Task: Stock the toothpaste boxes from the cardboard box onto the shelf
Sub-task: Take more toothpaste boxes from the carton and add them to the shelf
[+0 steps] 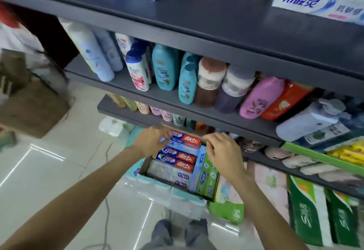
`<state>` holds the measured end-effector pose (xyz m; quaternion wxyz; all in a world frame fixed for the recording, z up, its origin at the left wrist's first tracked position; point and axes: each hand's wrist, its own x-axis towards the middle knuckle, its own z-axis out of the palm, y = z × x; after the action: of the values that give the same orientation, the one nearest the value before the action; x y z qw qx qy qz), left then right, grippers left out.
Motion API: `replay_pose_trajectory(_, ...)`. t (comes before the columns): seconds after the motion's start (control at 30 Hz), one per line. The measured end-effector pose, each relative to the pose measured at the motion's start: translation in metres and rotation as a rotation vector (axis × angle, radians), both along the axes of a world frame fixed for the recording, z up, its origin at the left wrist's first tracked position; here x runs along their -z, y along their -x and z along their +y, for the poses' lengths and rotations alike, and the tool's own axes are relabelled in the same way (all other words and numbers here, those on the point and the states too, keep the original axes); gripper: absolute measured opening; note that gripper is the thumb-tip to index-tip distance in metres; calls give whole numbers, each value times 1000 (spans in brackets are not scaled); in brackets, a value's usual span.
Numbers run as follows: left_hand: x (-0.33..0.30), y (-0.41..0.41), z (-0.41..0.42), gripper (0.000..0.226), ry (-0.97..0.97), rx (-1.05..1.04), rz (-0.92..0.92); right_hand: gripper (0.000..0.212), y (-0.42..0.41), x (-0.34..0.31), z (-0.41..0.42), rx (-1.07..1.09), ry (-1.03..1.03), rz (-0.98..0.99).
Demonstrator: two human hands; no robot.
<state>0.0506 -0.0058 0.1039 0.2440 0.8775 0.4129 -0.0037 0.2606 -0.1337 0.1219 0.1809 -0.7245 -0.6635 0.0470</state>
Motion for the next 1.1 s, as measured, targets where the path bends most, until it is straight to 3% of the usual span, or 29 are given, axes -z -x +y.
replay_pose_trajectory(0.1, 66, 6, -4, 38, -6, 66, 162, 30, 10, 58, 16, -25, 315, 44)
replay_pose_trajectory(0.2, 115, 4, -6, 50, 27, 118, 266, 41, 14, 104, 38, -61, 485, 63)
replay_pose_trajectory(0.37, 171, -8, 7, 62, 59, 151, 373, 50, 16, 163, 74, -76, 518, -6)
replay_pose_trajectory(0.53, 214, -7, 11, 82, 3, 212, 454, 55, 34, 210, 96, -120, 501, -350)
replay_pose_trajectory(0.6, 223, -7, 7, 90, -22, 214, 458, 50, 46, 218, 100, -45, 448, -406)
replay_pose_trajectory(0.7, 227, -5, -1, 82, -87, 219, 456, 25, 57, 222, 108, -7, 448, -464)
replay_pose_trajectory(0.83, 224, -10, 1, 75, -95, 225, 464, 31, 58, 212, 105, 38, 505, -402)
replay_pose_trajectory(0.97, 224, -16, 11, 88, -36, 279, 484, 38, 41, 188, 71, 125, 431, -158)
replay_pose_trajectory(1.1, 222, -15, 16, 89, 2, 318, 438, 45, 23, 186, 40, 170, 491, -129)
